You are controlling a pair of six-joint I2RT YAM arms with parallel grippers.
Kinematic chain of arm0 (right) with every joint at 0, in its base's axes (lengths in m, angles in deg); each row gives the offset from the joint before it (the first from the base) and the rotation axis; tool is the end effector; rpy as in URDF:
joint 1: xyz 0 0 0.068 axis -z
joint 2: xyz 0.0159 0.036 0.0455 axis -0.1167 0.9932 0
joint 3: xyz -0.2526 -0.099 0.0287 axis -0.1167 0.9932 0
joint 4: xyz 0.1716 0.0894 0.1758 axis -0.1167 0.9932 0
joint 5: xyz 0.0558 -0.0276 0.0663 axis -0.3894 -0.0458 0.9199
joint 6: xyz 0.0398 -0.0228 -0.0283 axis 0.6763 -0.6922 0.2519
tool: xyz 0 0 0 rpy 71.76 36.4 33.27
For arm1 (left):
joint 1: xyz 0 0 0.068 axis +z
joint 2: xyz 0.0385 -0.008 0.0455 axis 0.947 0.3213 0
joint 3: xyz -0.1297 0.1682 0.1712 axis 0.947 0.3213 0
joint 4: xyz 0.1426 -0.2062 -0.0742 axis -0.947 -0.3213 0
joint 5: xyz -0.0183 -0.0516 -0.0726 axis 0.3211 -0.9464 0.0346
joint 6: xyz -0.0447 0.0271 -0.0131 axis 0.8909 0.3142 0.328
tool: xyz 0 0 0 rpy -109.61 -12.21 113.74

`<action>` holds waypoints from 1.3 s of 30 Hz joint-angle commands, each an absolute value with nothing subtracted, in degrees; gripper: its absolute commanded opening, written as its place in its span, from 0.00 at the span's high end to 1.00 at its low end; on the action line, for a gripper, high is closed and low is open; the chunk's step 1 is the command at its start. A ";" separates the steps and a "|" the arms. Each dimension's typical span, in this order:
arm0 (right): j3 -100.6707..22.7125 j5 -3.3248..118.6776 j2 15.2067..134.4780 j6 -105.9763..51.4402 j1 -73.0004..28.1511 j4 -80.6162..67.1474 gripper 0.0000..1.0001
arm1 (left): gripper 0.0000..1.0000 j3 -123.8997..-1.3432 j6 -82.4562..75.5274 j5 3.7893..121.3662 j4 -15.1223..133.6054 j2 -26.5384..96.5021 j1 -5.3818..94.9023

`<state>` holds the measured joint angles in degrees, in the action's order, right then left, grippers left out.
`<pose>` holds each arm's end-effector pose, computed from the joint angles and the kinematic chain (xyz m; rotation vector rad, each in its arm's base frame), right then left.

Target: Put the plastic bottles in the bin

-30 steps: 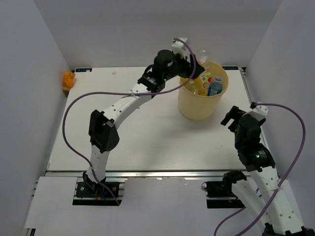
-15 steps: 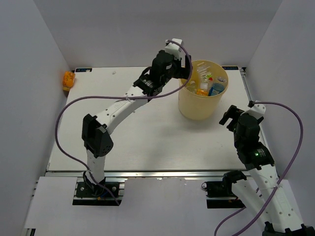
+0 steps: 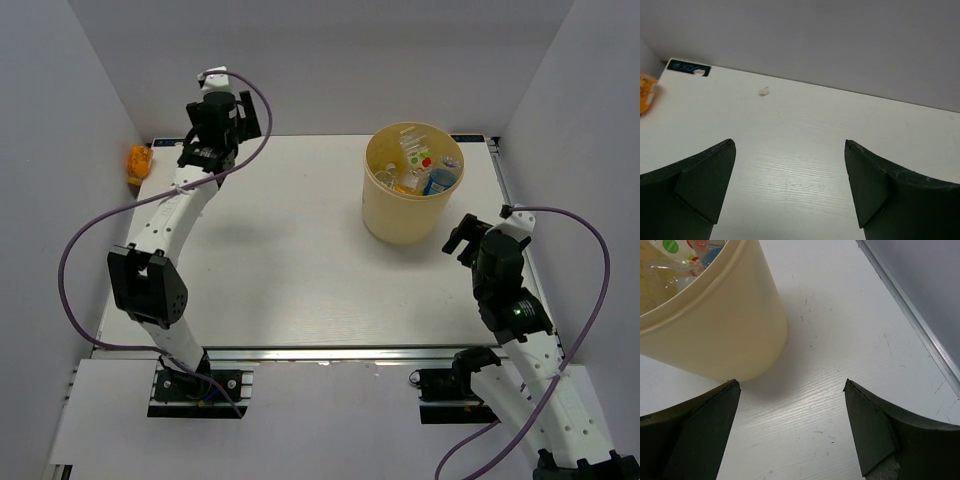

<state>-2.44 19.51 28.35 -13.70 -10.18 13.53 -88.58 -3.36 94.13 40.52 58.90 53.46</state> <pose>0.1417 0.0240 0.3130 0.4177 1.7672 -0.0343 0.3952 -0.1121 0.3962 -0.1773 1.8473 0.0254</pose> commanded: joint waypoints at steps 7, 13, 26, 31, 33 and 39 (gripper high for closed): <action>-2.63 17.17 26.73 -14.83 -9.91 8.84 0.11 | 0.02 -85.98 -4.49 90.44 41.84 60.11 67.21; -2.89 12.51 22.42 -17.99 -9.91 7.70 0.11 | 0.02 -88.10 -11.79 90.62 50.09 70.48 75.29; -14.76 -1.64 25.22 -19.85 -9.82 13.06 0.11 | 0.02 -112.34 -19.69 86.22 49.76 97.37 84.88; -17.04 -0.25 30.40 -18.97 -10.00 14.37 0.11 | 0.02 -115.51 -21.46 86.14 53.27 101.86 87.51; -17.83 0.90 31.81 -18.62 -9.91 15.08 0.11 | 0.02 -118.50 -19.27 84.20 54.32 104.85 89.35; -20.21 2.31 32.00 -16.95 -9.91 15.26 0.11 | 0.02 -120.80 -21.28 85.43 59.49 110.21 90.16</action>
